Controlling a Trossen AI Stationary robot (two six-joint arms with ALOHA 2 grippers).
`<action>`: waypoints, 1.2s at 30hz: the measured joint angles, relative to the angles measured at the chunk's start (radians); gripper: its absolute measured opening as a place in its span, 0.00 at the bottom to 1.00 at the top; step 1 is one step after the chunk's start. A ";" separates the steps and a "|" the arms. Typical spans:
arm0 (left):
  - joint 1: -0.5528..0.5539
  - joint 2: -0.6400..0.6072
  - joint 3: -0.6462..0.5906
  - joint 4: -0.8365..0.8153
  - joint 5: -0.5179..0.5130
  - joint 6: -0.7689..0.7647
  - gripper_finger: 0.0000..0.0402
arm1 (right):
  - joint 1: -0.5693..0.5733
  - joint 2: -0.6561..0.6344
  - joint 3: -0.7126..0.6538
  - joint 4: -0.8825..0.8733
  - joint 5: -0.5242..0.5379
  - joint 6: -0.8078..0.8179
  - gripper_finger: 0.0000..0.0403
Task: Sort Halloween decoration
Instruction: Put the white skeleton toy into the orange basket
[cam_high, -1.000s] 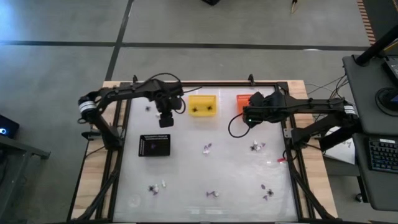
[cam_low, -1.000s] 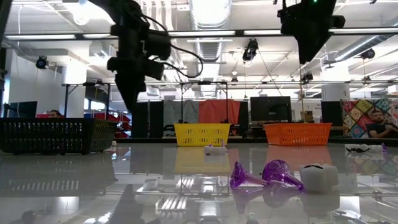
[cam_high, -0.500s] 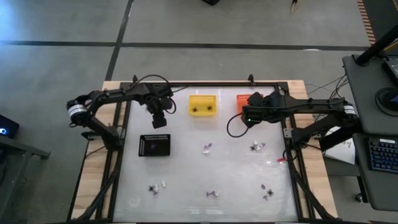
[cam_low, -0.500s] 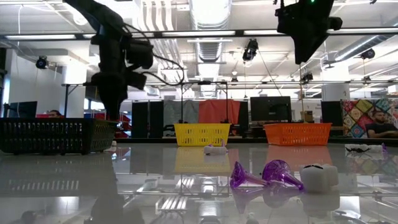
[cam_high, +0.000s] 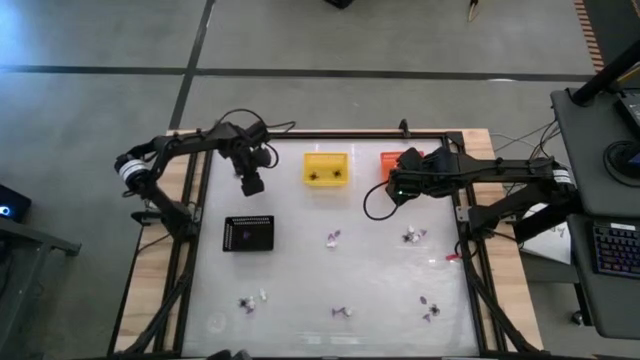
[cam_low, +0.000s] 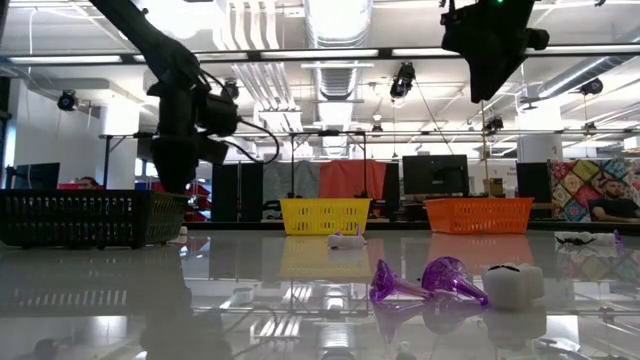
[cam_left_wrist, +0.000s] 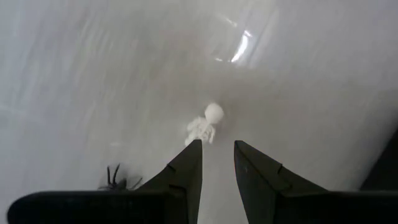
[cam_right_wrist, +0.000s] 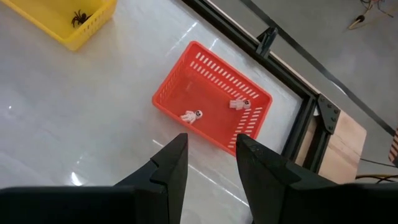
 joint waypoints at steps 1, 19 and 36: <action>0.000 0.015 0.000 0.013 0.001 0.005 0.19 | 0.000 0.000 0.000 0.000 0.000 0.000 0.32; 0.005 0.162 0.007 0.032 -0.003 0.026 0.19 | 0.000 0.000 0.000 0.000 0.000 -0.002 0.32; 0.002 0.125 0.131 -0.092 0.001 0.019 0.01 | -0.001 0.000 0.000 0.001 0.010 -0.003 0.32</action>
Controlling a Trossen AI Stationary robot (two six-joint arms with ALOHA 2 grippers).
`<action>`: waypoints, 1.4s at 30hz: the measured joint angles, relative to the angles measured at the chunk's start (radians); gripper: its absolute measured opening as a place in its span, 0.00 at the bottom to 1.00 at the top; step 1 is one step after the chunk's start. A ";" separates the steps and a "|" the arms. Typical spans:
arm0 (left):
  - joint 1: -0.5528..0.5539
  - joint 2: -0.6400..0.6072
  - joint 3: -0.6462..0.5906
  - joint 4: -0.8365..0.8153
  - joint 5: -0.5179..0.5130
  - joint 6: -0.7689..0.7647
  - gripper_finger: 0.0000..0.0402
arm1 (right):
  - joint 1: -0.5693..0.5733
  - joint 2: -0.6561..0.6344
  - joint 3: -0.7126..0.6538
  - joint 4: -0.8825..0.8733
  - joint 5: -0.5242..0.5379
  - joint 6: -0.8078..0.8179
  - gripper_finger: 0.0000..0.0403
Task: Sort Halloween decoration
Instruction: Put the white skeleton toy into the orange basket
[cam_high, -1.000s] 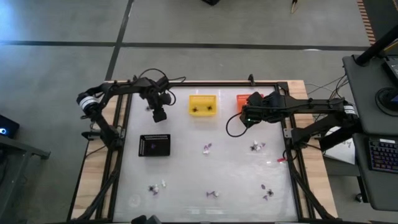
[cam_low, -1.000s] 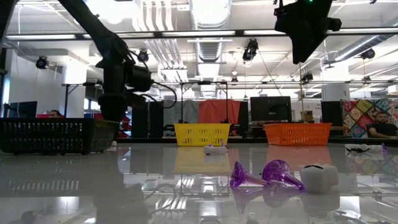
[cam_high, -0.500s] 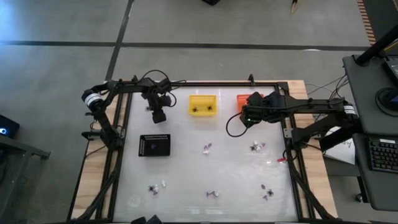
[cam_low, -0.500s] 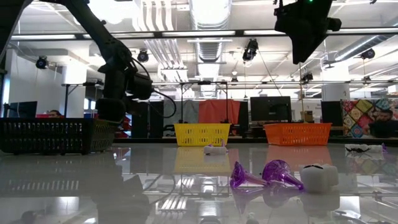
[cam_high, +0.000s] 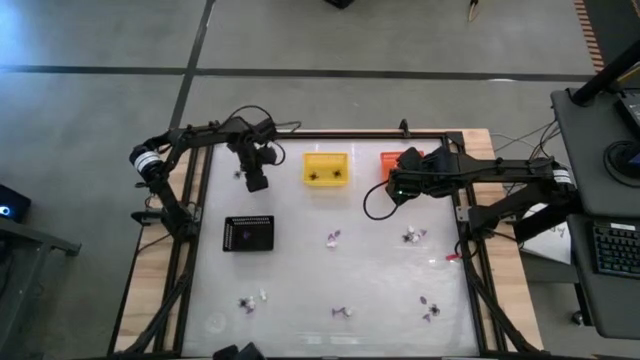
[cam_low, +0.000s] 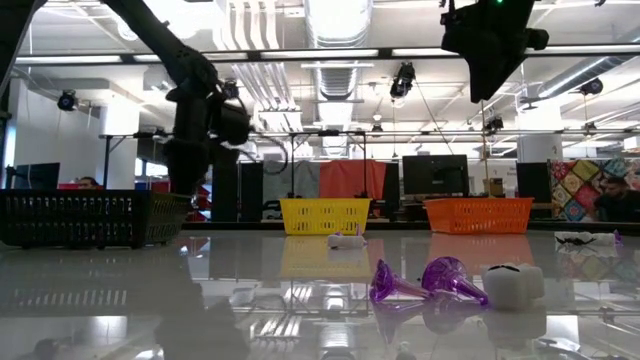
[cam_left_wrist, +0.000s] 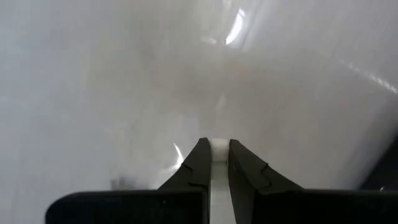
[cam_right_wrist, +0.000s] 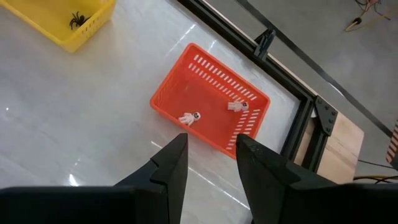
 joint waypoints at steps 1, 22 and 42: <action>0.000 0.000 0.017 -0.001 0.018 -0.001 0.01 | 0.000 0.000 0.000 0.000 0.000 0.000 0.32; 0.000 0.042 0.471 0.218 0.236 0.000 0.00 | -0.017 0.000 0.000 0.003 0.002 0.048 0.32; -0.013 0.048 0.487 0.549 0.522 -0.049 0.00 | -0.119 0.000 0.000 0.021 0.001 0.294 0.32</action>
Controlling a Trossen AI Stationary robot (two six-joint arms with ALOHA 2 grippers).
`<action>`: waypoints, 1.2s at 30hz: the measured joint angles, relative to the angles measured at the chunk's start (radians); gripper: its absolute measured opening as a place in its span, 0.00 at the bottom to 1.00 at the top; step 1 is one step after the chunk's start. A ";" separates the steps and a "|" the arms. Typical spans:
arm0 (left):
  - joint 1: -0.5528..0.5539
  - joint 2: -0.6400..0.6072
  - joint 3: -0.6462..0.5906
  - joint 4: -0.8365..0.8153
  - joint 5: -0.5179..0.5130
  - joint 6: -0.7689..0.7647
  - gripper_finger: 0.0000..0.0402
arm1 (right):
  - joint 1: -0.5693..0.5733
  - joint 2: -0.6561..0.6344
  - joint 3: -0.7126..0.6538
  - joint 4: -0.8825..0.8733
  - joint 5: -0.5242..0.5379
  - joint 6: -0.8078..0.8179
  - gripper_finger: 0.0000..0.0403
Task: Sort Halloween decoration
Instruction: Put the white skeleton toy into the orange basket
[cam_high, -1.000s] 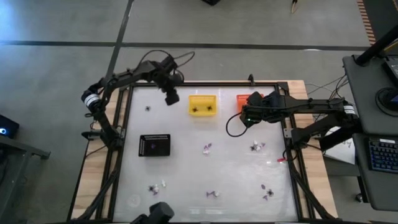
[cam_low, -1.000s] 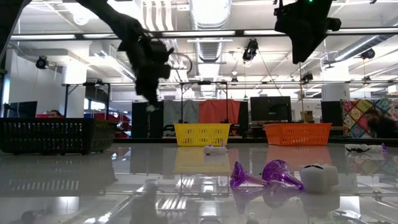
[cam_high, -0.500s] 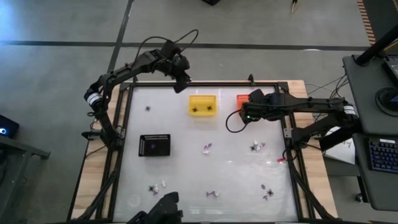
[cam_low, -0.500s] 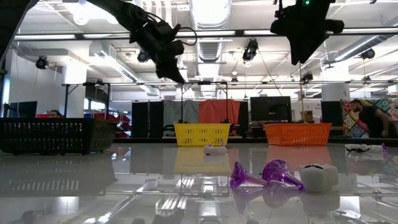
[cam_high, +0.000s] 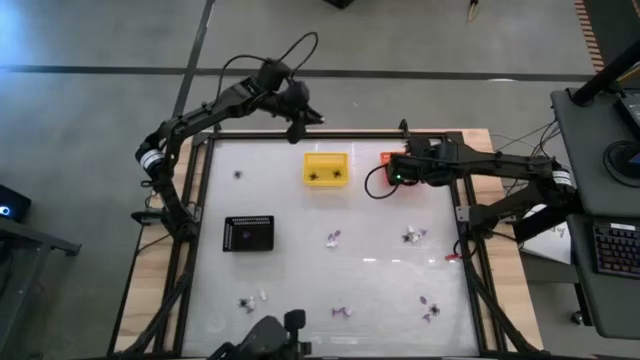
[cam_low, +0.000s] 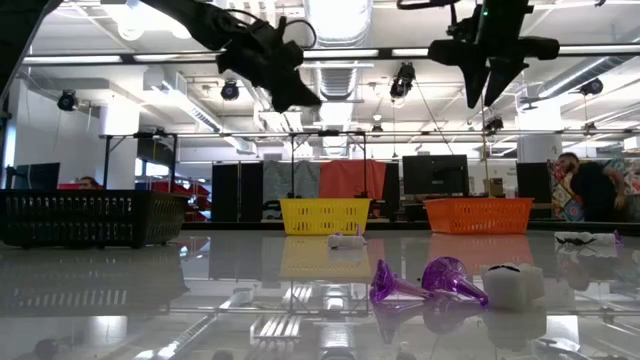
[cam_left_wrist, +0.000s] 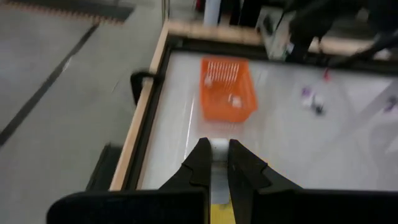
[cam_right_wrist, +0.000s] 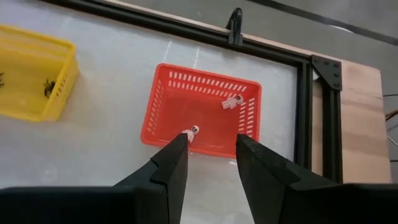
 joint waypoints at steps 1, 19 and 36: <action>0.000 0.000 0.000 0.030 0.021 -0.019 0.00 | 0.000 0.000 0.000 0.000 0.000 0.000 0.32; -0.039 0.000 0.000 0.268 0.165 -0.191 0.00 | -0.014 -0.010 0.011 0.340 -0.083 -0.162 0.29; -0.071 0.000 -0.001 0.449 0.350 -0.509 0.00 | -0.016 -0.012 0.011 1.033 -0.329 -0.539 0.22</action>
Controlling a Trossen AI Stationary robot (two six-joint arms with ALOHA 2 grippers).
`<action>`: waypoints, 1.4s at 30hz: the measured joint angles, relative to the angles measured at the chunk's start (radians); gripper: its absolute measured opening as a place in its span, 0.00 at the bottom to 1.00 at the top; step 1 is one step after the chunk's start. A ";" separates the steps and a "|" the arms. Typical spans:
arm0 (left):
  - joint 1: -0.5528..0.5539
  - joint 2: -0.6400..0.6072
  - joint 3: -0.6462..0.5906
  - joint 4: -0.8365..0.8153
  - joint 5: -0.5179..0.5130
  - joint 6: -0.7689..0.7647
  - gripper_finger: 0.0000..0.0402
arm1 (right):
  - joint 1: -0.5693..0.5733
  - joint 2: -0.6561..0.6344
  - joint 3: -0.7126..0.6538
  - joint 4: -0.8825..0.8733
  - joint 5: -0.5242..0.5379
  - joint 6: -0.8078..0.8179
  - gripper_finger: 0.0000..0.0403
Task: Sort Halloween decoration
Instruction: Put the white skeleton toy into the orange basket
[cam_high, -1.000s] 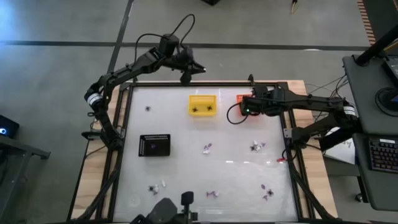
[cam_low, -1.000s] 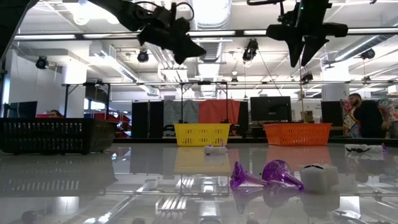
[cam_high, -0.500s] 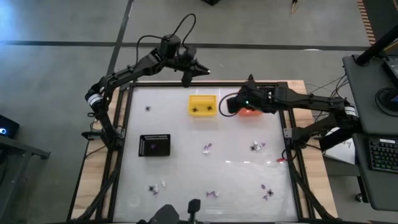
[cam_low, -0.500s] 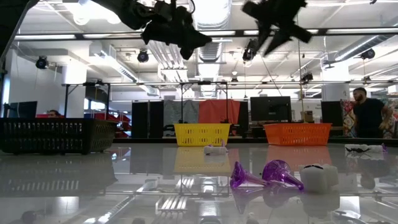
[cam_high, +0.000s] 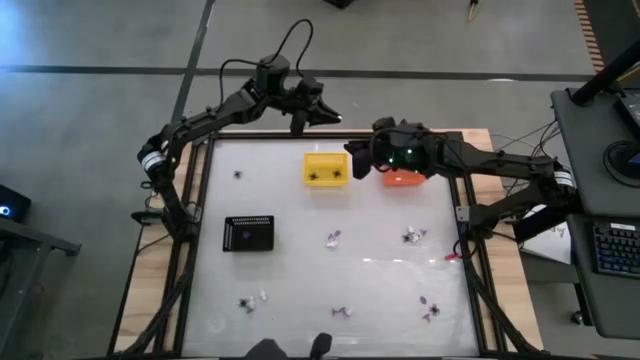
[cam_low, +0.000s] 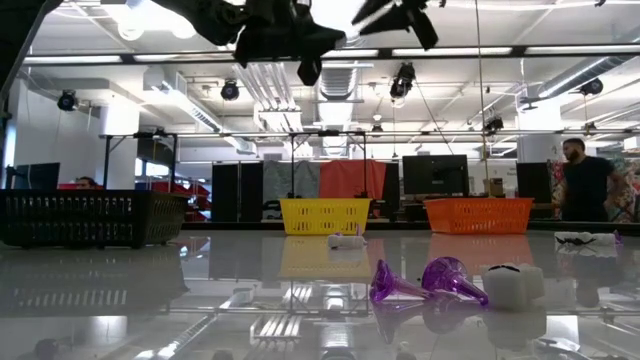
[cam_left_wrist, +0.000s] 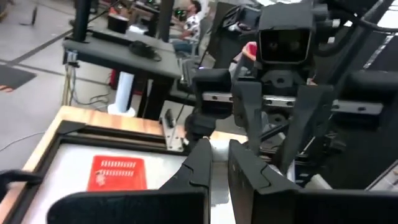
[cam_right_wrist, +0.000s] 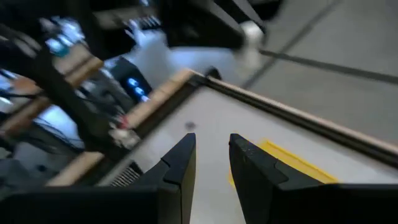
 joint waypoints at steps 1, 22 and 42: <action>-0.001 0.000 0.000 0.009 0.014 -0.010 0.00 | 0.000 0.000 0.000 0.027 -0.010 -0.005 0.22; -0.021 0.000 0.005 0.170 0.197 -0.155 0.00 | -0.005 0.013 0.000 0.177 0.010 -0.021 0.36; -0.024 0.000 0.006 0.181 0.211 -0.150 0.00 | -0.018 0.089 0.000 0.276 0.010 -0.046 0.33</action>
